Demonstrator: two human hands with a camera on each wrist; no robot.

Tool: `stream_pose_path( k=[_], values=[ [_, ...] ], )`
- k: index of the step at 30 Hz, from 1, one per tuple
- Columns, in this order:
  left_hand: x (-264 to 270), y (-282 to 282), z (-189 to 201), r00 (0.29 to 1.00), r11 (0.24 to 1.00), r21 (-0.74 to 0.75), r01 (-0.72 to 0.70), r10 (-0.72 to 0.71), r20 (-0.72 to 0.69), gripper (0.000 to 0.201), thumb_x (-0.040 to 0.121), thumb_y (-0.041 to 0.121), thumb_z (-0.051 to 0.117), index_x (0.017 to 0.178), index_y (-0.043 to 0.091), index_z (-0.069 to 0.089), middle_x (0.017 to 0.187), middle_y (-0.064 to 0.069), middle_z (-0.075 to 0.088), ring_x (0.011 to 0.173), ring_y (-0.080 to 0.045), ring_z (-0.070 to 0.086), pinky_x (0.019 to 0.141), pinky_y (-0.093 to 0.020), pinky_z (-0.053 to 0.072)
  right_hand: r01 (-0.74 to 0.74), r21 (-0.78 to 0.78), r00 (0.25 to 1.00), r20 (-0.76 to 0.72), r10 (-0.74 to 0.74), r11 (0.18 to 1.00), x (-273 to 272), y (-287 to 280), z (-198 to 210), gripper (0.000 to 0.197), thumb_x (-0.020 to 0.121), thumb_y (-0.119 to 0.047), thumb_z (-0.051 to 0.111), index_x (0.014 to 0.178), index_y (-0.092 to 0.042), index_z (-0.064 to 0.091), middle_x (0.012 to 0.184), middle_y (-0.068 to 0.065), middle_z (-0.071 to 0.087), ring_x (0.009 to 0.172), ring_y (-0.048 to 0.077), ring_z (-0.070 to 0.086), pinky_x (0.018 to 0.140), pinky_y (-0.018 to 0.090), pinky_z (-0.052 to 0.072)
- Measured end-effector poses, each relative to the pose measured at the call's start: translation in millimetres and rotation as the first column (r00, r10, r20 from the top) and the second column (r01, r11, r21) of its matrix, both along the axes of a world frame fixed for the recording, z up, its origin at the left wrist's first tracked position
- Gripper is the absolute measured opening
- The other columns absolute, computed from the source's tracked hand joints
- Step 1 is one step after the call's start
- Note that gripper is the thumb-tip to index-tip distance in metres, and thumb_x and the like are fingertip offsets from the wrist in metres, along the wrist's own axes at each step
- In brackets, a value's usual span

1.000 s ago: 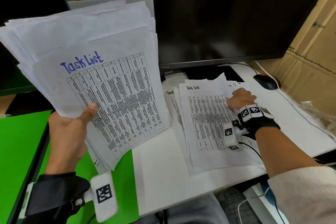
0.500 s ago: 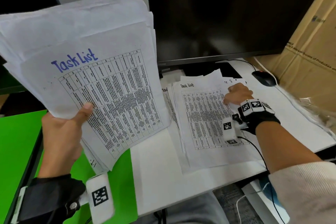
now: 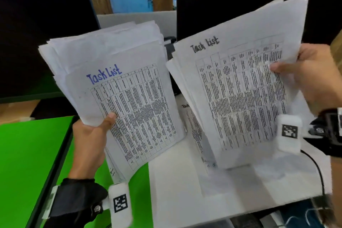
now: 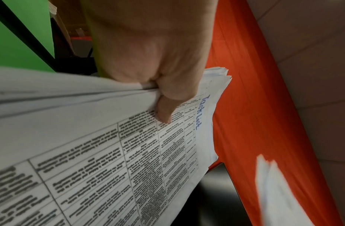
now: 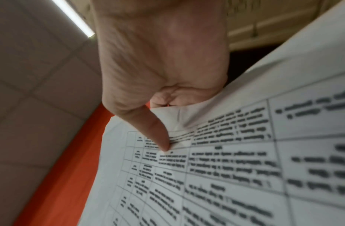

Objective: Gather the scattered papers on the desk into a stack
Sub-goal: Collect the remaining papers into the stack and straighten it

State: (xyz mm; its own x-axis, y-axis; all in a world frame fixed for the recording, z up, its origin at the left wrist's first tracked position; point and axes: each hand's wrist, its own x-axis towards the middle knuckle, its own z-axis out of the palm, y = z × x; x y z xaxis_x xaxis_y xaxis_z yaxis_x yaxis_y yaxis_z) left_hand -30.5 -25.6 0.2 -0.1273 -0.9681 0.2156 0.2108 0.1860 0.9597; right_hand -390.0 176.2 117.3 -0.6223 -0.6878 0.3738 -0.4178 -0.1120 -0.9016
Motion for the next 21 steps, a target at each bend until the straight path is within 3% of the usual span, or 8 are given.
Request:
stream_pose_path(
  k=[3, 6, 8, 9, 12, 15, 18, 21],
  values=[
    [1, 0, 2, 0.999, 1.000, -0.005, 0.029, -0.029, 0.017, 0.028, 0.087, 0.003, 0.068, 0.104, 0.024, 0.068, 0.106, 0.005, 0.074, 0.102, -0.012, 0.069, 0.096, -0.040, 0.051, -0.198, -0.217, 0.958, 0.163, 0.235, 0.956, 27, -27, 8, 0.038, 0.055, -0.013, 0.079, 0.091, -0.010, 0.071, 0.099, 0.004, 0.075, 0.099, 0.025, 0.070, 0.087, 0.037, 0.055],
    [3, -2, 1, 0.997, 0.998, -0.031, 0.046, -0.044, 0.066, 0.023, 0.080, 0.004, 0.072, 0.100, 0.016, 0.070, 0.100, 0.002, 0.076, 0.096, -0.018, 0.070, 0.090, -0.046, 0.055, -0.284, -0.191, 0.939, 0.141, 0.313, 0.940, 74, -76, -10, 0.025, 0.072, 0.006, 0.071, 0.094, -0.006, 0.069, 0.096, -0.001, 0.075, 0.093, 0.018, 0.071, 0.083, 0.031, 0.056],
    [7, -2, 1, 0.989, 0.994, -0.078, 0.077, -0.067, 0.130, 0.019, 0.077, 0.009, 0.066, 0.095, 0.012, 0.070, 0.093, 0.002, 0.076, 0.091, -0.022, 0.070, 0.082, -0.049, 0.057, -0.306, -0.149, 0.934, 0.144, 0.327, 0.940, 98, -108, -32, 0.023, 0.077, 0.009, 0.069, 0.093, -0.008, 0.070, 0.092, 0.001, 0.075, 0.091, 0.020, 0.069, 0.087, 0.039, 0.056],
    [9, -2, 2, 0.983, 0.987, -0.117, 0.106, -0.087, 0.162, 0.017, 0.080, 0.010, 0.066, 0.097, 0.012, 0.070, 0.094, 0.003, 0.076, 0.090, -0.020, 0.069, 0.080, -0.048, 0.057, -0.329, -0.119, 0.924, 0.166, 0.345, 0.937, 107, -122, -42, 0.021, 0.078, 0.005, 0.071, 0.094, -0.008, 0.071, 0.096, 0.004, 0.075, 0.095, 0.023, 0.069, 0.091, 0.042, 0.054],
    [16, -1, 3, 0.965, 0.952, -0.227, 0.206, -0.159, 0.211, 0.023, 0.091, 0.000, 0.063, 0.109, 0.014, 0.065, 0.102, 0.011, 0.073, 0.093, -0.006, 0.068, 0.077, -0.024, 0.057, -0.394, -0.053, 0.878, 0.274, 0.393, 0.918, 123, -150, -58, 0.018, 0.080, -0.009, 0.073, 0.098, -0.014, 0.071, 0.097, 0.000, 0.074, 0.095, 0.018, 0.069, 0.089, 0.038, 0.054],
    [19, 1, 3, 0.953, 0.929, -0.265, 0.257, -0.197, 0.231, 0.027, 0.083, 0.016, 0.068, 0.107, 0.028, 0.069, 0.106, 0.016, 0.073, 0.098, -0.001, 0.067, 0.079, -0.017, 0.054, -0.384, -0.037, 0.882, 0.281, 0.379, 0.922, 129, -163, -64, 0.013, 0.082, -0.012, 0.072, 0.094, -0.016, 0.070, 0.091, -0.004, 0.072, 0.084, 0.008, 0.067, 0.075, 0.025, 0.051],
    [18, 3, 6, 0.958, 0.936, -0.232, 0.266, -0.230, 0.170, 0.039, 0.080, 0.004, 0.065, 0.093, 0.038, 0.077, 0.102, 0.009, 0.076, 0.095, -0.008, 0.070, 0.076, -0.024, 0.056, -0.319, -0.098, 0.908, 0.254, 0.334, 0.943, 131, -164, -67, 0.016, 0.081, -0.009, 0.073, 0.097, -0.013, 0.070, 0.092, -0.002, 0.073, 0.084, 0.009, 0.069, 0.077, 0.026, 0.054],
    [16, 7, 8, 0.961, 0.946, -0.174, 0.274, -0.261, 0.096, 0.029, 0.090, 0.021, 0.056, 0.095, 0.042, 0.076, 0.104, 0.012, 0.075, 0.099, -0.007, 0.070, 0.086, -0.033, 0.056, -0.224, -0.199, 0.932, 0.243, 0.269, 0.954, 139, -163, -75, 0.019, 0.081, -0.008, 0.074, 0.100, -0.008, 0.070, 0.095, 0.002, 0.073, 0.087, 0.013, 0.071, 0.078, 0.027, 0.056]
  ],
)
